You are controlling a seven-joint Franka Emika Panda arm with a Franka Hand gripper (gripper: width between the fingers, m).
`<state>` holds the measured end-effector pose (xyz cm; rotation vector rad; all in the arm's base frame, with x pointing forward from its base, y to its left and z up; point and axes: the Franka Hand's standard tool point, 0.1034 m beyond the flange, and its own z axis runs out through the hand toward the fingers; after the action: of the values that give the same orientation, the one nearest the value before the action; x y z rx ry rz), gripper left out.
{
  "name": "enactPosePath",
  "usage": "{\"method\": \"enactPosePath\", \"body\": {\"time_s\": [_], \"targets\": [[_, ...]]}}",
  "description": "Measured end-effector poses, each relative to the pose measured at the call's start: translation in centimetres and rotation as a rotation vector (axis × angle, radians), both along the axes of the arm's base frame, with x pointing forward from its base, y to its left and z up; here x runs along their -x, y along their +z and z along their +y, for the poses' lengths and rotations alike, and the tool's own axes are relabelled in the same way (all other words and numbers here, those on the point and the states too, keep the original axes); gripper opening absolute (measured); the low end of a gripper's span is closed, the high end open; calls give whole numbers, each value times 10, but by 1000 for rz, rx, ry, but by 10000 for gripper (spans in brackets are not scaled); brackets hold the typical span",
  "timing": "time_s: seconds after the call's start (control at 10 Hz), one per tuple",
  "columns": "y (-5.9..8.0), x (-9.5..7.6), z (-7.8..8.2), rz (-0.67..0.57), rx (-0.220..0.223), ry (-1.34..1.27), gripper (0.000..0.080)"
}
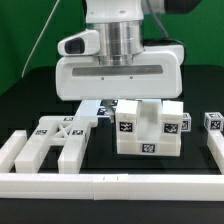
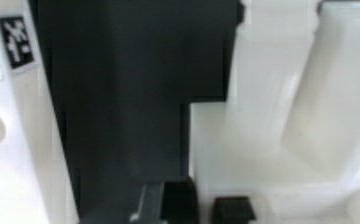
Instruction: Assemble chair
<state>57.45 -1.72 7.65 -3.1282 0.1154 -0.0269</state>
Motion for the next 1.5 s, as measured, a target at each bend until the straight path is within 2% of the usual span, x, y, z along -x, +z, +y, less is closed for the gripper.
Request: {"method": "enactPosePath", "body": {"time_s": [0.1,0.2,0.3,0.5,0.6,0.7,1.0,1.1,1.2,1.3,1.5], "targets": [[-3,8,3,102,-23,2,32],[-4,8,3,154,-34,1,32],[-1,22,8,310,-44,-4,32],[13,37,-5,575,-82,14,32],[8,39,-11,694,-75,20,32],[3,35,-11,744,-72,22,32],[-2,39,-14,798,-76,19,32],[-7,48,-17,862,-81,10,32],[-9,51,-18,919,-63,1,32],[-6,53,-14,976,-62,0,32],[-11,47,-14,966,-56,4,32]]}}
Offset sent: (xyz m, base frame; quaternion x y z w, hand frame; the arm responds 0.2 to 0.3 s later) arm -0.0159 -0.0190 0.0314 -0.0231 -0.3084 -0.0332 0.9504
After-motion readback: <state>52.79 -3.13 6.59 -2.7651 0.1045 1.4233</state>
